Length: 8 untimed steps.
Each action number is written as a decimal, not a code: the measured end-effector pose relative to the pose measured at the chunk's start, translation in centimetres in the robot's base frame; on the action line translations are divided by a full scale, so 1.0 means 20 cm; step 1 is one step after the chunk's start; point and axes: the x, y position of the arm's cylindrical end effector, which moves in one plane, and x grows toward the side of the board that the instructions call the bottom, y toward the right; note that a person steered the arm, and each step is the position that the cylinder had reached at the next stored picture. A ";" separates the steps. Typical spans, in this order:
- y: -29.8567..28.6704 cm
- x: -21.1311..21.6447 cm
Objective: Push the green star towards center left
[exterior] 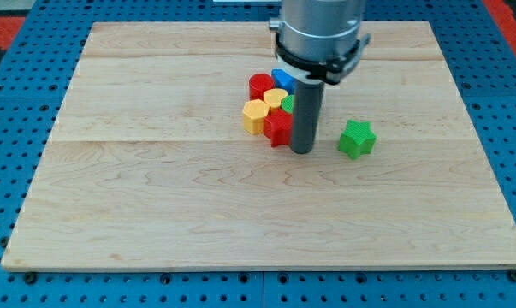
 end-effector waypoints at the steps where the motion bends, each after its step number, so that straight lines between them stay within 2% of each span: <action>1: 0.09 0.07; 2: 0.27 0.37; 3: 0.86 0.42; 4: 0.99 0.14; 5: 1.01 -0.03; 8: 0.56 0.07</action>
